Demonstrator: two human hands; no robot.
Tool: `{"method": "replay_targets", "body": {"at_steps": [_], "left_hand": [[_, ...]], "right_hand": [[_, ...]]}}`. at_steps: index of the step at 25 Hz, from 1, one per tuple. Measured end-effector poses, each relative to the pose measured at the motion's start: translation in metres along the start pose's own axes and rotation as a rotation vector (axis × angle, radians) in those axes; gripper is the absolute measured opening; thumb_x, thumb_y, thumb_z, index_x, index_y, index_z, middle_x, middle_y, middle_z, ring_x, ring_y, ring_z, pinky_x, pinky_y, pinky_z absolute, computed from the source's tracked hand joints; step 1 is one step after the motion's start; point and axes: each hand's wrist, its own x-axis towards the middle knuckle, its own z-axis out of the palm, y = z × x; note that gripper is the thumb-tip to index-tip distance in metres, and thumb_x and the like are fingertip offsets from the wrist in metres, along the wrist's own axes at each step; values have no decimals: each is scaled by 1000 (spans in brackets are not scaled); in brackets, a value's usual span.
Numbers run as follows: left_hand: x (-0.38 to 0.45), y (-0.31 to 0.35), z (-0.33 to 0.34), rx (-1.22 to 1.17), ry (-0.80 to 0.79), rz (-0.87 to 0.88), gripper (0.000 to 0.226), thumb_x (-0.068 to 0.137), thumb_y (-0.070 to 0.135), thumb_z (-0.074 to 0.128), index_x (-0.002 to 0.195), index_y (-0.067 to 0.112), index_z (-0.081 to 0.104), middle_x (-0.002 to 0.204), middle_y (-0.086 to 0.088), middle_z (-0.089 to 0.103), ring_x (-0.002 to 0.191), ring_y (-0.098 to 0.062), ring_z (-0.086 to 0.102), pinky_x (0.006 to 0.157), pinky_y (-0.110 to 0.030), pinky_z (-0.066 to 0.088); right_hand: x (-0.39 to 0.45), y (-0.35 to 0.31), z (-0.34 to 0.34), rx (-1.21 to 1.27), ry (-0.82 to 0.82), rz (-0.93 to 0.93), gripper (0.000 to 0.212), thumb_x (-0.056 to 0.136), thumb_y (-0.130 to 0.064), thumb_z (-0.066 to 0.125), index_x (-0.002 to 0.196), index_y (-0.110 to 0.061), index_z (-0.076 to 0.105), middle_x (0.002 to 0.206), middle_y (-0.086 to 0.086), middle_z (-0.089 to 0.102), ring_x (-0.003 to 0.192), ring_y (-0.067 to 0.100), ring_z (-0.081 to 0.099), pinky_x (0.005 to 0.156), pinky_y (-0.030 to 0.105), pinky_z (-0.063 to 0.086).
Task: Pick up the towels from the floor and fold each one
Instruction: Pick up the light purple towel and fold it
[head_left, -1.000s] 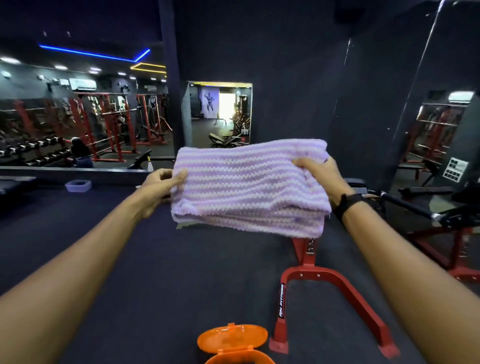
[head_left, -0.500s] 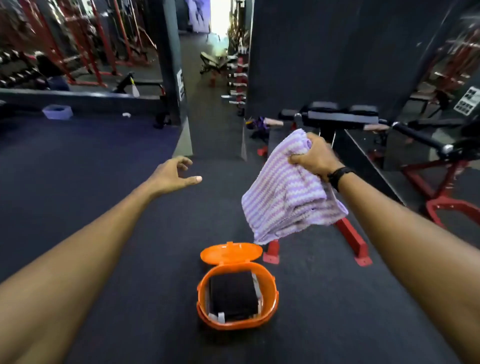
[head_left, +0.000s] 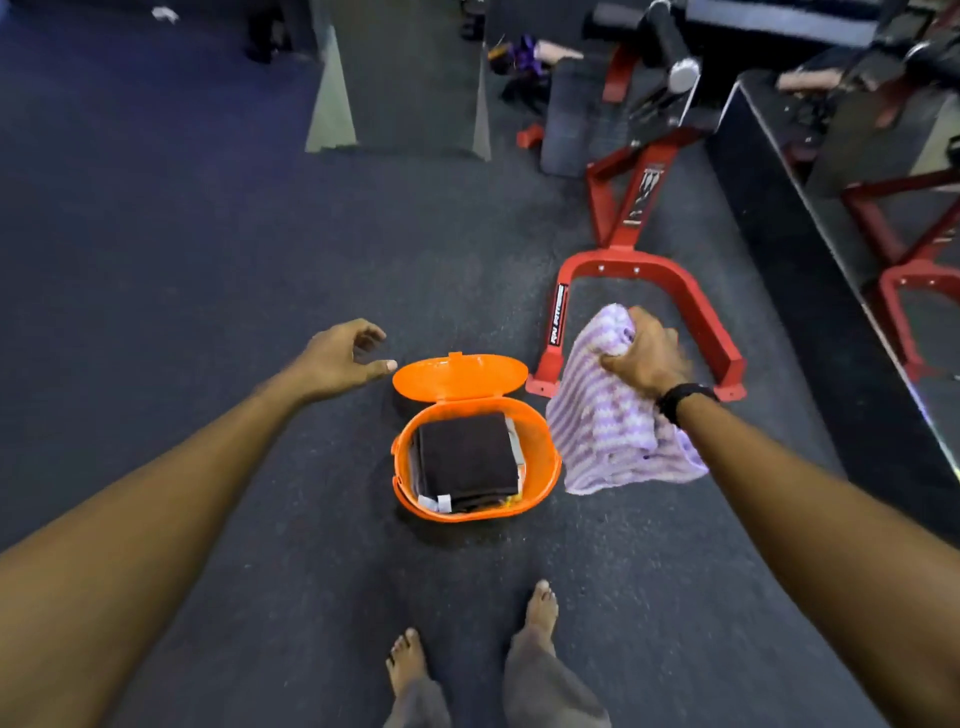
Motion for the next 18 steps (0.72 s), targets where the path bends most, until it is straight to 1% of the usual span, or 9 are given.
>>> {"method": "replay_targets", "body": {"at_steps": [3, 5, 6, 8, 9, 11, 13, 15, 18], "left_hand": [[27, -26, 36, 18, -28, -12, 49, 85, 26, 71, 127, 7, 55, 127, -10, 59, 115, -22, 56, 92, -27, 41], [52, -52, 63, 8, -47, -29, 46, 85, 24, 70, 125, 7, 56, 126, -11, 59, 114, -22, 57, 94, -29, 43], [66, -68, 79, -1, -61, -44, 44, 85, 24, 70, 124, 7, 56, 124, -10, 60, 112, -22, 57, 95, -31, 44], [96, -101, 116, -11, -79, -78, 40, 85, 22, 70, 121, 7, 58, 118, -11, 62, 108, -24, 59, 95, -34, 47], [108, -116, 135, -9, -89, -99, 38, 85, 21, 70, 119, 6, 59, 114, -12, 63, 107, -25, 60, 94, -35, 47], [132, -148, 179, 1, -124, -140, 35, 87, 21, 68, 116, 5, 59, 108, -9, 61, 102, -23, 59, 92, -33, 45], [160, -183, 231, 58, -169, -134, 38, 88, 29, 65, 117, 5, 59, 110, -7, 60, 104, -21, 56, 94, -32, 42], [187, -212, 285, 172, -256, -99, 52, 87, 38, 63, 128, 8, 52, 128, -9, 56, 123, -25, 50, 103, -32, 33], [223, -238, 352, 476, -332, -14, 85, 85, 52, 60, 151, 16, 19, 156, -9, 23, 144, -28, 20, 115, -37, 19]], "right_hand": [[20, 10, 75, 127, -116, -51, 32, 75, -18, 74, 92, -15, 48, 92, 13, 58, 91, 35, 56, 71, 34, 37], [41, 25, 122, 306, -233, -88, 32, 72, -8, 78, 91, -11, 52, 88, 11, 61, 83, 24, 56, 71, 35, 42], [54, 36, 143, 397, -295, -82, 34, 72, -4, 79, 97, -8, 57, 94, 12, 65, 85, 21, 57, 77, 39, 49], [88, 66, 185, 441, -431, -57, 48, 72, -2, 80, 115, -7, 57, 109, 11, 66, 95, 21, 61, 87, 41, 52], [105, 82, 205, 387, -489, -48, 57, 72, -2, 80, 122, -6, 54, 115, 9, 64, 101, 23, 60, 88, 37, 50], [138, 112, 250, 178, -484, -81, 73, 72, -3, 80, 135, -5, 43, 125, 10, 55, 117, 29, 54, 93, 31, 42], [162, 142, 303, -9, -439, -156, 78, 77, -12, 78, 143, -9, 36, 142, 12, 45, 133, 30, 42, 105, 35, 34], [171, 166, 356, -99, -469, -269, 78, 79, -28, 75, 145, -14, 35, 149, 11, 38, 139, 30, 32, 112, 38, 29], [167, 195, 427, -269, -568, -365, 96, 74, -60, 65, 152, -25, 20, 159, 9, 15, 146, 30, 15, 115, 48, 25]]}}
